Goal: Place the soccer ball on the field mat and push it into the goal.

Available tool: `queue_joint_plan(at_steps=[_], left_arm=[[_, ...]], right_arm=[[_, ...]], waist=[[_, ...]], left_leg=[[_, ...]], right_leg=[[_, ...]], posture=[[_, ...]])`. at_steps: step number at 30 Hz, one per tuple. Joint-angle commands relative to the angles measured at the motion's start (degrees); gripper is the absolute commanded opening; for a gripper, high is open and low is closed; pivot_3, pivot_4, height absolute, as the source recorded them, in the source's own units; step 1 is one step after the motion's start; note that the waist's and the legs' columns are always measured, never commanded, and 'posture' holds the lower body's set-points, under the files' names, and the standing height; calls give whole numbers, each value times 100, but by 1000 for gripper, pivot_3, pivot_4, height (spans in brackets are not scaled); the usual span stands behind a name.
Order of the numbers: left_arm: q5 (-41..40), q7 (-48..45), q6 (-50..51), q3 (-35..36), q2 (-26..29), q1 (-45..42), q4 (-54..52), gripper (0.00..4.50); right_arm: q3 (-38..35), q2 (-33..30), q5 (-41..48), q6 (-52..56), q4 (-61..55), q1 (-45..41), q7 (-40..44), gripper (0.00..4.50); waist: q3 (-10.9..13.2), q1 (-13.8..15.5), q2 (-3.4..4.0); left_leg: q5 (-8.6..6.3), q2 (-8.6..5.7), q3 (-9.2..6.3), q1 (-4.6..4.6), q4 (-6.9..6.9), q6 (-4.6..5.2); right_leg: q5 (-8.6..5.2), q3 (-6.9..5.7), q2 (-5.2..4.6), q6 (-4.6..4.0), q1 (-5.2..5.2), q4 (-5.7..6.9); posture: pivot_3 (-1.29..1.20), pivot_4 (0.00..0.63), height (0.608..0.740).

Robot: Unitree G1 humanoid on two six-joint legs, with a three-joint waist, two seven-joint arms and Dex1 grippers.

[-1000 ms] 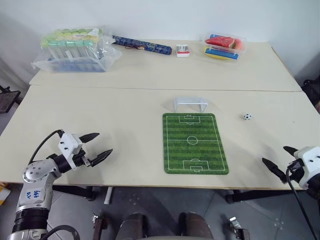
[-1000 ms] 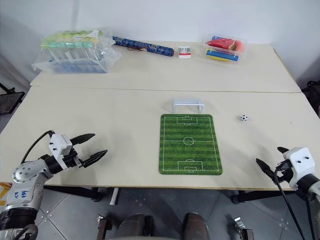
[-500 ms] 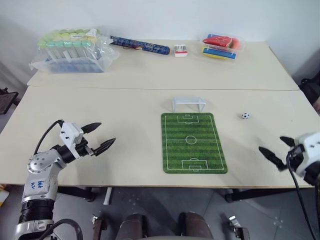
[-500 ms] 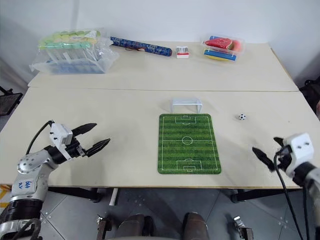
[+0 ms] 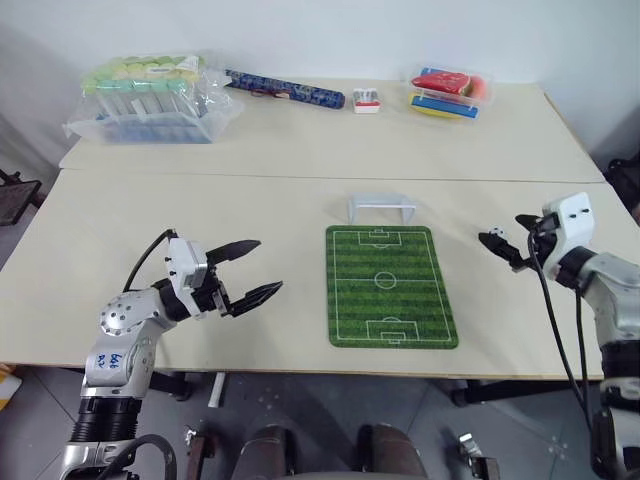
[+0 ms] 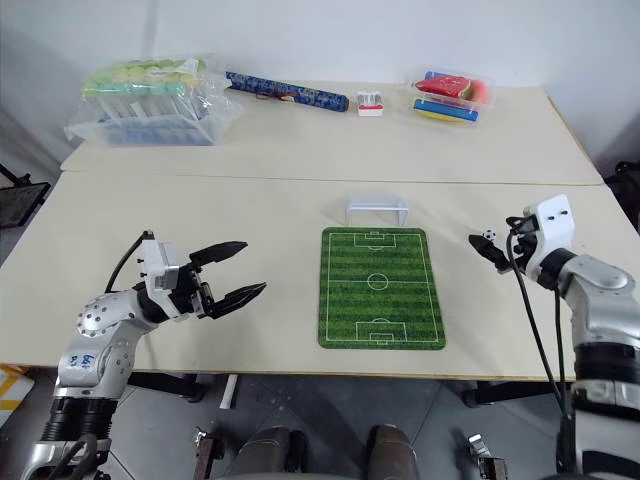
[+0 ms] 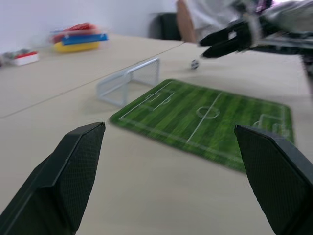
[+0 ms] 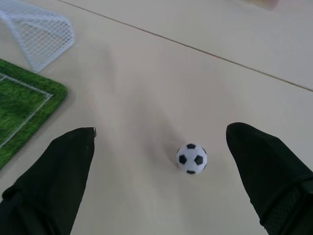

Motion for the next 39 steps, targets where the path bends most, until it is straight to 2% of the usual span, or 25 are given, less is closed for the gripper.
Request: queue_joint_plan(at_steps=[1,7,21,25,33,35,39], left_arm=[[-181,-27,111,-165,-111,-78,-389,4500],[-269,-1,321,-370,-301,-117,-577,4500],[-413,-363,548,-295,-78,48,-580,4500],[-384,-385,546,-311,-56,20,-561,4500],[-434,-399,569,-256,-31,-25,-566,4500],[-449,-424,561,-212,-5,-8,-552,4500],[-451,-505,523,-133,50,43,-477,4500]], right_arm=[[34,57,-235,-512,891,-522,-69,4489],[136,264,-475,-839,2030,-1159,-119,4489],[-7,324,-452,-706,2584,-1297,-278,4489],[-13,357,-465,-598,2643,-1290,-374,3597],[-37,322,-390,-515,2295,-1237,-309,931],[-35,309,-302,-380,1797,-1101,-152,860],[58,355,93,498,-266,-449,248,860]], waist=[[2,2,4],[4,-7,7],[6,-18,11],[6,-13,11],[6,0,10],[7,0,12],[10,5,18]], left_leg=[[0,0,0,0,1,0],[0,1,-1,-2,2,0],[0,4,-8,-5,7,0],[0,5,-10,-5,7,0],[0,5,-11,-5,9,0],[0,6,-11,-6,8,0],[0,9,-11,-9,5,0]], right_leg=[[0,0,0,0,0,1],[0,0,0,0,0,1],[0,-1,0,0,2,1],[0,-1,0,0,4,1],[0,-1,-1,0,5,1],[0,-1,0,0,5,0],[0,-1,0,0,-1,0]], posture=[[0,150,740],[0,150,740],[0,150,740],[0,150,740],[0,150,740],[0,150,740],[0,150,740]])
